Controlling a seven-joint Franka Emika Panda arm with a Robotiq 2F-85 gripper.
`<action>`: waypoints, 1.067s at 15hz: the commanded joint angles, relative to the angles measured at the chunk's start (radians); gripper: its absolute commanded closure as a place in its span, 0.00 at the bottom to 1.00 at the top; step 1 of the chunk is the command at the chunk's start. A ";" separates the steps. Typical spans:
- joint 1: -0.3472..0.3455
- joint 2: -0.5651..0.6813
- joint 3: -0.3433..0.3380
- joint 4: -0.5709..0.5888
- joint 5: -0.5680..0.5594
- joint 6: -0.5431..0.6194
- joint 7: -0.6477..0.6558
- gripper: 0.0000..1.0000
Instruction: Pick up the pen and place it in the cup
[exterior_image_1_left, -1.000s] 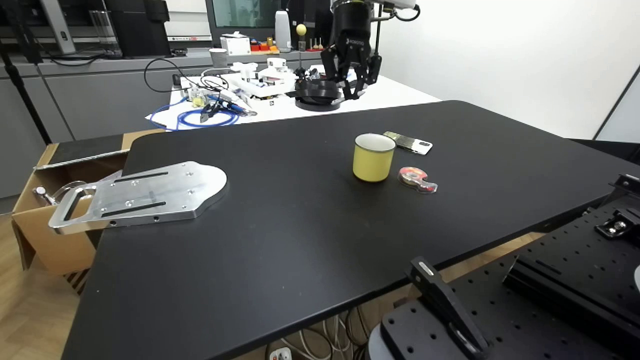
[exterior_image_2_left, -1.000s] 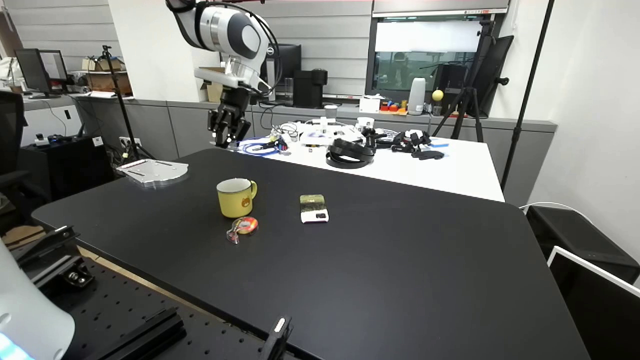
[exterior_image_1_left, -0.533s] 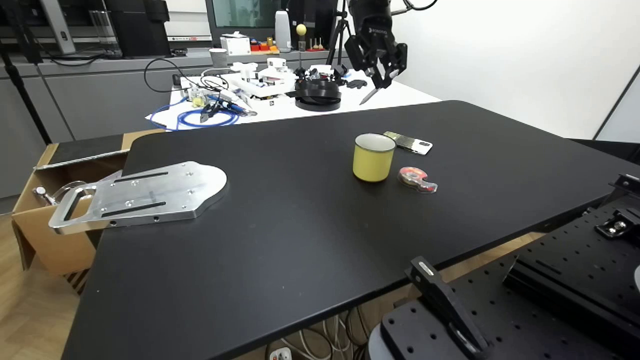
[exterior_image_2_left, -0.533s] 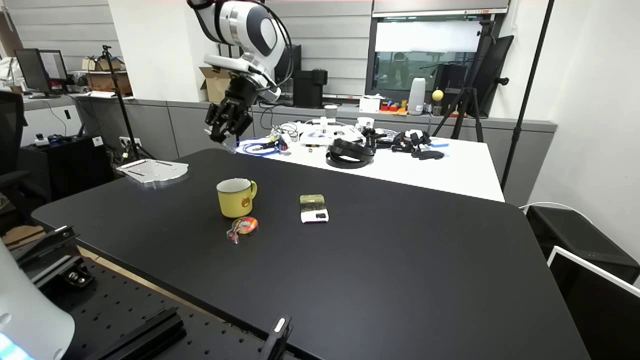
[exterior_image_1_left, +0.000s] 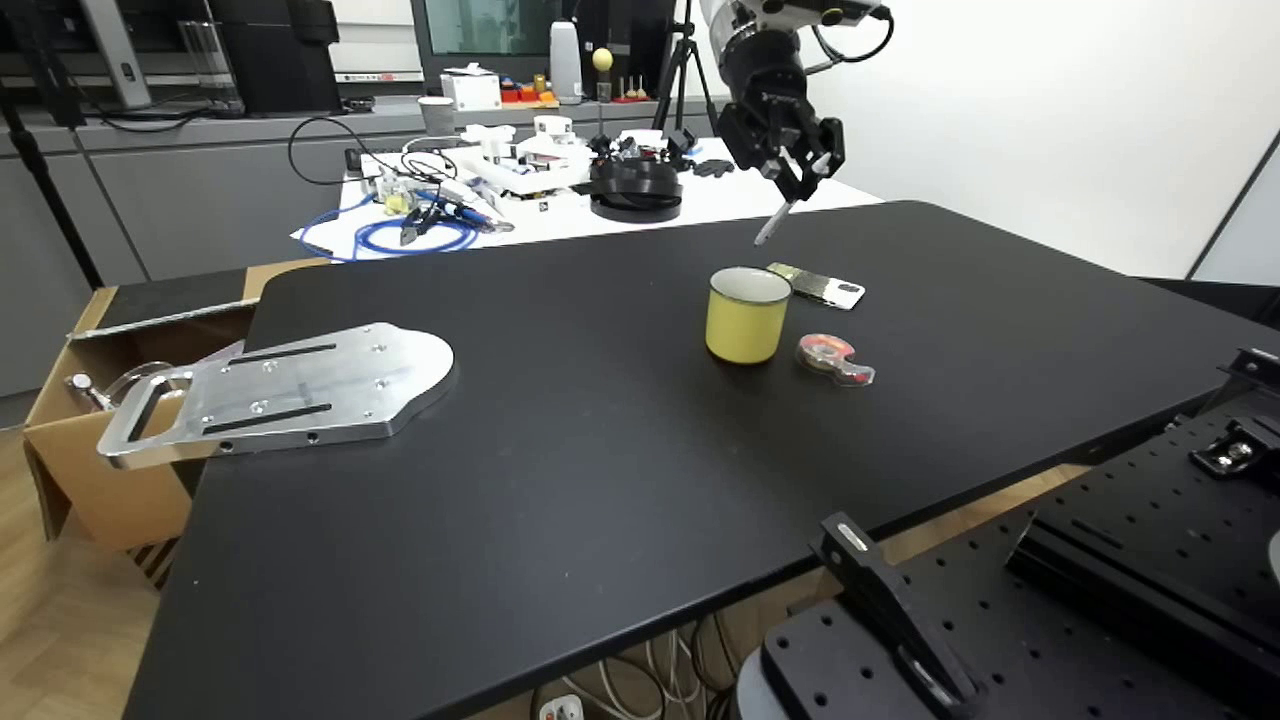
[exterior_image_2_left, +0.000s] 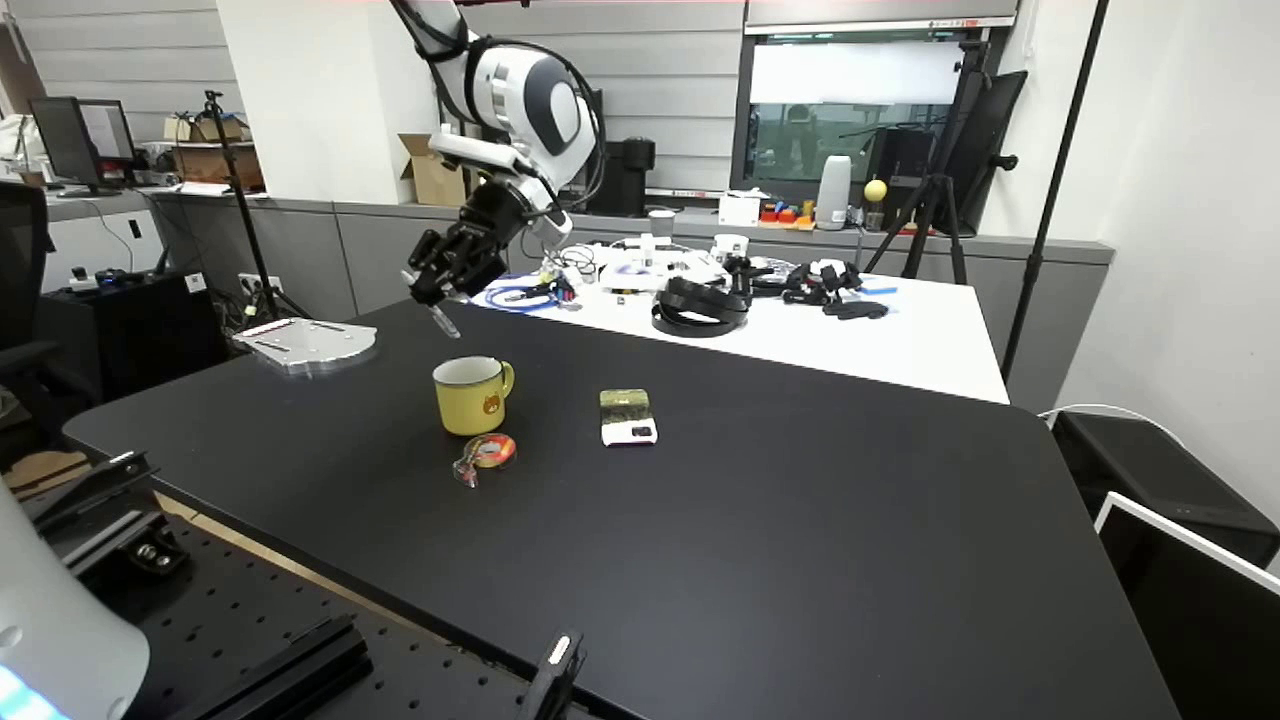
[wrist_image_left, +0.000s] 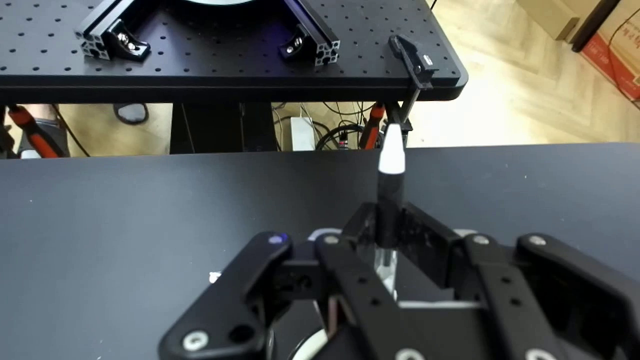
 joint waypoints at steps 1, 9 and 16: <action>-0.010 0.070 -0.008 0.070 0.032 -0.059 0.025 0.95; -0.022 0.160 -0.015 0.100 0.079 -0.056 0.025 0.95; -0.021 0.173 -0.018 0.078 0.087 0.083 0.012 0.95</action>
